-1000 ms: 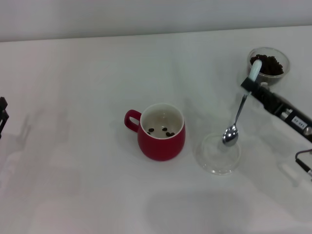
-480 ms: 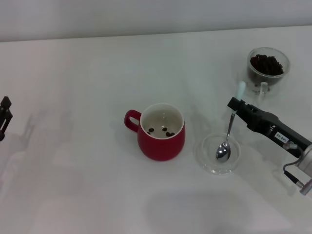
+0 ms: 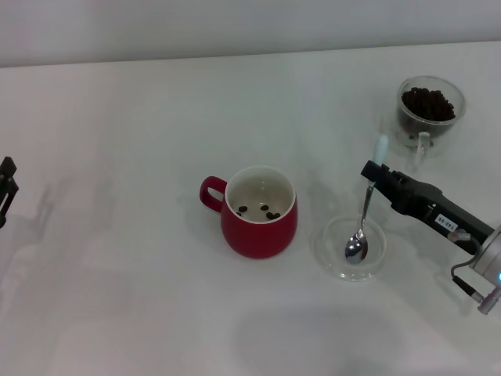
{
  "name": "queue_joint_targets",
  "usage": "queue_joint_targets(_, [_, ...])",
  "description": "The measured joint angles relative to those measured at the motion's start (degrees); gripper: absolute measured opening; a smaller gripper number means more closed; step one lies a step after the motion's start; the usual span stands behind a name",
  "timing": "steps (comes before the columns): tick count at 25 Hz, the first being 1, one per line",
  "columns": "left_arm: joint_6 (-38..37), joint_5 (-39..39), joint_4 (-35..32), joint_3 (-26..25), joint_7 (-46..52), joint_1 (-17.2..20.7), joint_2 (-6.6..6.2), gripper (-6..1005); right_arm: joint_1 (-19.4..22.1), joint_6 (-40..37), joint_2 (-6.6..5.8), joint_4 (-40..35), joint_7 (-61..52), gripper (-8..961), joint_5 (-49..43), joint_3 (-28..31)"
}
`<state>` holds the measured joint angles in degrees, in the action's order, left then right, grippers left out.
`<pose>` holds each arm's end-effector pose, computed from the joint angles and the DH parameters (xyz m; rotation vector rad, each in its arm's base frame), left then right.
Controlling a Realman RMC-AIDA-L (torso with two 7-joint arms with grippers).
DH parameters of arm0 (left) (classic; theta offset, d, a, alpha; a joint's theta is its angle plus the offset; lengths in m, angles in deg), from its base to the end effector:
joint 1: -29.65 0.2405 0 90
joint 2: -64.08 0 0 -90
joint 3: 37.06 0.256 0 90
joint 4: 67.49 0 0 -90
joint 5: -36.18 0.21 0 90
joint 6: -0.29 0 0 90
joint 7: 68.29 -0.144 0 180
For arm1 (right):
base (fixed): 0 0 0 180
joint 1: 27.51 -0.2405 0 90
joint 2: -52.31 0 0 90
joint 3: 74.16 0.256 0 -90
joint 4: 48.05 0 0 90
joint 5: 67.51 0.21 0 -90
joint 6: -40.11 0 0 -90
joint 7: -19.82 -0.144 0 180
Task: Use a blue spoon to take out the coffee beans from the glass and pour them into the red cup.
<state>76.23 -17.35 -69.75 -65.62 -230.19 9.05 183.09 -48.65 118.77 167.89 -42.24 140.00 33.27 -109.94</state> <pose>-0.3607 0.2784 -0.0133 -1.7863 -0.5218 -0.6562 0.3441 0.2550 -0.0451 -1.9028 1.2727 1.1020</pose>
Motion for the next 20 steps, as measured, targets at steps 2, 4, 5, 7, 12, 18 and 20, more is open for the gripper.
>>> queue_joint_targets(2, [0.00, 0.00, -0.04, 0.00, 0.00, 0.01, 0.04, 592, -0.01, -0.11, 0.00, 0.04, -0.14, 136, -0.12, -0.01])
queue_joint_targets(4, [0.00, -0.01, -0.06, 0.00, 0.00, 0.01, 0.07, 592, -0.09, -0.14, 0.01, 0.15, -0.29, 136, -0.32, -0.09])
queue_joint_targets(5, [0.00, -0.02, -0.05, 0.00, 0.00, -0.01, 0.08, 592, -0.13, -0.17, 0.03, 0.31, -0.32, 136, -0.40, -0.13])
queue_joint_targets(7, [0.00, -0.06, -0.03, 0.00, 0.00, -0.05, 0.08, 592, -0.21, -0.21, 0.08, 0.62, -0.35, 136, -0.44, -0.24])
queue_joint_targets(12, [0.00, -0.08, -0.10, 0.00, 0.00, -0.03, 0.09, 593, -0.26, -0.21, 0.08, 0.74, -0.45, 137, -0.66, -0.45])
queue_joint_targets(18, [0.00, -0.08, -0.12, 0.00, 0.00, 0.12, 0.09, 593, -0.20, -0.21, 0.08, 0.72, -0.51, 200, -0.95, -0.64])
queue_joint_targets(20, [0.00, -0.08, -0.12, 0.00, 0.00, 0.21, 0.09, 593, 0.01, -0.01, 0.05, 0.48, -0.51, 213, -0.96, -0.63])
